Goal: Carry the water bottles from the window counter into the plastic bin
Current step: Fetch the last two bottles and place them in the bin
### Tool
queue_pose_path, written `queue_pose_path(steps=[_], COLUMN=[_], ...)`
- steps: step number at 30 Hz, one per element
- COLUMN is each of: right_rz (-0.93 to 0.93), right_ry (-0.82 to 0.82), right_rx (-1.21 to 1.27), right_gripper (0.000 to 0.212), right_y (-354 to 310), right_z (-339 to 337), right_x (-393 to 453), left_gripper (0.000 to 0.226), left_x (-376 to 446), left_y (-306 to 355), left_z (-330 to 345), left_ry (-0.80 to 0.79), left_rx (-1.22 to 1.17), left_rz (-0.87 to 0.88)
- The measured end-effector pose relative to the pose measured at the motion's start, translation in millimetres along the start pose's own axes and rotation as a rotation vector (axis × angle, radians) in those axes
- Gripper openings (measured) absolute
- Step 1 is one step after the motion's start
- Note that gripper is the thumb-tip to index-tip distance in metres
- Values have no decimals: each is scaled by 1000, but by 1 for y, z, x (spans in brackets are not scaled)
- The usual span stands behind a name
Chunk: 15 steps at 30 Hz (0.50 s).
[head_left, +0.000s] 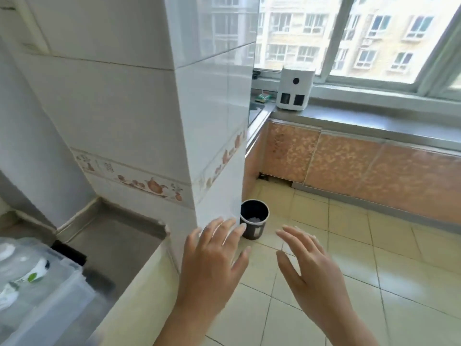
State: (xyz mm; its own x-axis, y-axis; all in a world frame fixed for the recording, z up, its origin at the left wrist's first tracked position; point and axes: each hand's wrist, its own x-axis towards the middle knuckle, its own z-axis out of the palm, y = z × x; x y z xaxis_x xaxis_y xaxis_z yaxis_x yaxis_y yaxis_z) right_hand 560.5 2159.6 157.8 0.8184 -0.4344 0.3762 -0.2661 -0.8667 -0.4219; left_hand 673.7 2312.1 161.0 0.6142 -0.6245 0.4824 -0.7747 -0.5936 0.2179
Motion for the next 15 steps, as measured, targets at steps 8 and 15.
queue_pose_path(steps=[8,15], right_rz=[247,431], right_ry=[114,189], right_rx=[-107,-205], right_gripper=[46,49], right_y=[98,196], right_z=[-68,-100], right_x=[-4,33], left_gripper=[45,47], left_x=[82,174], left_y=[103,177], left_z=[63,144], left_ry=[-70,-102], left_rx=[-137,-223], left_rz=[266,418])
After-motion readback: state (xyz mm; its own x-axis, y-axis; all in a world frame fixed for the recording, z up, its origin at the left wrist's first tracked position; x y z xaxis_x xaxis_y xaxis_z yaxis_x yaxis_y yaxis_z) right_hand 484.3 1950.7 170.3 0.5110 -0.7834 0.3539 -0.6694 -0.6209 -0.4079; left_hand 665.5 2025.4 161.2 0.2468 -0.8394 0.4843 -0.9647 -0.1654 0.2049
